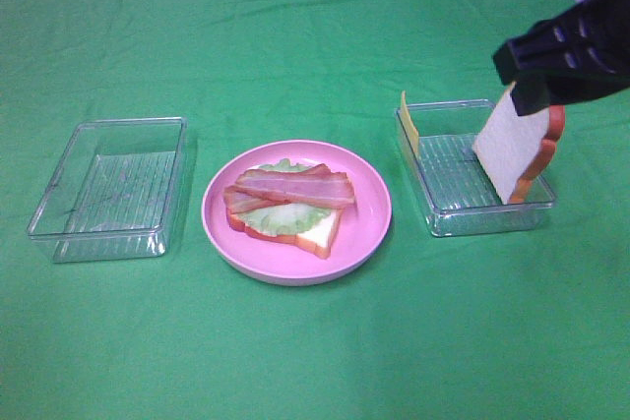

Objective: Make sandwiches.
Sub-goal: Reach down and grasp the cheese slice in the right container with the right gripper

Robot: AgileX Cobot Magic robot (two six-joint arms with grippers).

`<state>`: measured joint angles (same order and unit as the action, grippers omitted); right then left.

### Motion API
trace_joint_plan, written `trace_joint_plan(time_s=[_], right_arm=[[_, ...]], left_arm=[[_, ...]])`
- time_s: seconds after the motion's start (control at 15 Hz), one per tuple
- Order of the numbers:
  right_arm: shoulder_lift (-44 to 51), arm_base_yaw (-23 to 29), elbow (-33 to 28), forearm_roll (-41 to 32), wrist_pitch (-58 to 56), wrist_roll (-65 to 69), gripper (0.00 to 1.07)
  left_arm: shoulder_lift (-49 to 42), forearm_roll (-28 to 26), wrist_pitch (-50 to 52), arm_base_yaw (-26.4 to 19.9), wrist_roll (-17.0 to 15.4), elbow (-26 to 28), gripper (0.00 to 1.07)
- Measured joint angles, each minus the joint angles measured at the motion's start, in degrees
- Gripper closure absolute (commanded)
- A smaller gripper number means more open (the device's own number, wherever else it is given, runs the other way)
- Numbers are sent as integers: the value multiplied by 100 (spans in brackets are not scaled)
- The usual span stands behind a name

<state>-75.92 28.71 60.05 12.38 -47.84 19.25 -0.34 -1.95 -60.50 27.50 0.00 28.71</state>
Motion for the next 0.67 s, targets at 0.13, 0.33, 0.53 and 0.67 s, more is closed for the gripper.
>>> trace_joint_plan(time_s=[0.13,0.33,0.53,0.67], right_arm=[[-773,0,751,-11,-258,0,54],[-1748,0,1811,-57,-699,0,55],[-2492,-63,2636,-321,-1054,-97,55],[-3042,-292,3323,-911,-1289,-384,55]], left_arm=[[0,0,0,0,0,0,35],[0,0,0,0,0,0,35],[0,0,0,0,0,0,35],[0,0,0,0,0,0,35]])
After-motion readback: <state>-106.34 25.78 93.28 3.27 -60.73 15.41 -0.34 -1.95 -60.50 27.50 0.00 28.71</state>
